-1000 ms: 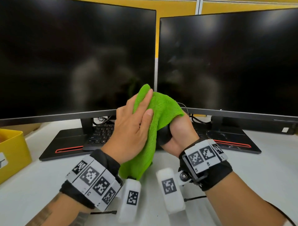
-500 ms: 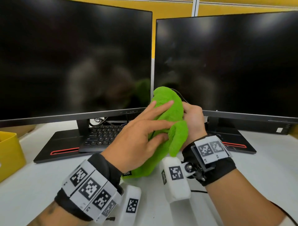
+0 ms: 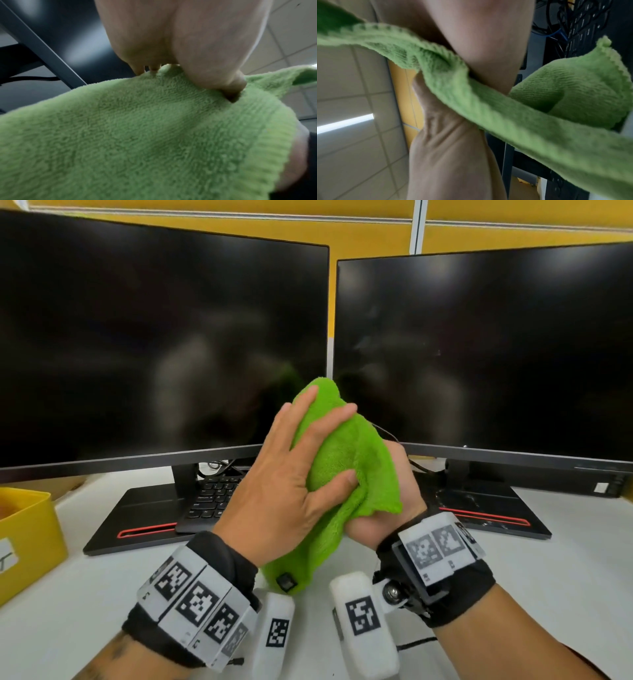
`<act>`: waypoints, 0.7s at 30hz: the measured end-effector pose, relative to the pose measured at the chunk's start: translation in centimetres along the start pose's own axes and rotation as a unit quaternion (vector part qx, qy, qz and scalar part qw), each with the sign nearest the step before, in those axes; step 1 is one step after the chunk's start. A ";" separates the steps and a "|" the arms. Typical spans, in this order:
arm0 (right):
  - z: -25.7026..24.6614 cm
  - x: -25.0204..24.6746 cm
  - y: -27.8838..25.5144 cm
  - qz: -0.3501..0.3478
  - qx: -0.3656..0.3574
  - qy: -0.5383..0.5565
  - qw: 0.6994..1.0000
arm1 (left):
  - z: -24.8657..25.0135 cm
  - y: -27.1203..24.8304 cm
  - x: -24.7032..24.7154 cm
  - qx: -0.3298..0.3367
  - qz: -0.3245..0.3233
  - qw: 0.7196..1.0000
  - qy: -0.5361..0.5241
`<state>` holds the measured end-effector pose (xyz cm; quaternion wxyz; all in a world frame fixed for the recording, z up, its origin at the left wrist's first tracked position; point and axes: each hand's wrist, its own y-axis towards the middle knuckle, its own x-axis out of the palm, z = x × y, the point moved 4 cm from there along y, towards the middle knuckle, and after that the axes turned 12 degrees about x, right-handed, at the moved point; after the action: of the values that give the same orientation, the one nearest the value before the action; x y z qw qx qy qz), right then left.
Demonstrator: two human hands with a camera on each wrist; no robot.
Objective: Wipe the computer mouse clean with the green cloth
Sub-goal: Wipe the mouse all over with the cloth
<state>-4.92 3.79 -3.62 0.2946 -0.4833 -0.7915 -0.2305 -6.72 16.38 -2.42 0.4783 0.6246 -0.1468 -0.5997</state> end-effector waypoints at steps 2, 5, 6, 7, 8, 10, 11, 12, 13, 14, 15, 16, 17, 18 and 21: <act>0.6 0.8 -0.1 -0.037 -0.003 -0.009 0.999 | -0.4 0.0 -0.4 -0.004 0.051 0.999 -0.005; 1.2 2.4 0.2 -0.127 0.027 -0.031 0.991 | -0.4 0.0 -0.8 -0.003 0.113 0.994 0.000; 1.3 2.6 0.1 -0.130 0.029 -0.037 0.990 | -0.3 0.0 -0.8 -0.001 0.129 0.992 0.004; 1.4 2.8 0.1 -0.125 0.029 -0.039 0.991 | -0.3 0.0 -0.7 0.000 0.142 0.990 0.005; 1.5 2.9 0.0 -0.134 0.023 -0.047 0.990 | -0.2 0.1 -0.8 -0.002 0.153 0.988 0.001; 1.9 3.1 -0.1 -0.125 0.022 -0.055 0.990 | -0.1 0.1 -1.1 -0.009 0.185 0.983 -0.006; 2.1 3.2 -0.1 -0.109 0.022 -0.065 0.992 | -0.1 0.1 -1.4 -0.012 0.207 0.978 -0.001; 2.4 3.1 -0.1 -0.090 0.026 -0.071 0.993 | 0.0 0.1 -1.7 -0.013 0.228 0.973 0.005; 2.7 3.2 0.0 -0.083 0.036 -0.072 0.993 | -0.1 0.0 -2.0 -0.016 0.247 0.969 0.012; 2.8 3.5 -0.1 -0.079 0.043 -0.077 0.993 | -0.2 -0.1 -2.4 -0.022 0.263 0.965 0.014; 3.0 3.7 -0.1 -0.074 0.050 -0.083 0.992 | -0.4 -0.2 -2.7 -0.035 0.279 0.960 0.009; 3.1 3.8 -0.1 -0.070 0.058 -0.087 0.992 | -0.8 -0.3 -3.0 -0.054 0.295 0.954 -0.001; 3.3 3.8 -0.2 -0.071 0.061 -0.094 0.991 | -1.2 -0.5 -3.4 -0.076 0.311 0.947 -0.013; 3.5 3.8 -0.1 -0.076 0.061 -0.100 0.990 | -1.6 -0.7 -3.9 -0.099 0.326 0.940 -0.025; 3.8 3.5 0.0 -0.097 0.069 -0.126 0.985 | -2.7 -1.1 -5.3 -0.137 0.351 0.926 -0.040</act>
<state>-7.09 8.43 -3.98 0.2016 -0.4075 -0.8796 -0.1404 -6.02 22.07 -0.52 0.7324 0.4371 -0.2921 -0.4327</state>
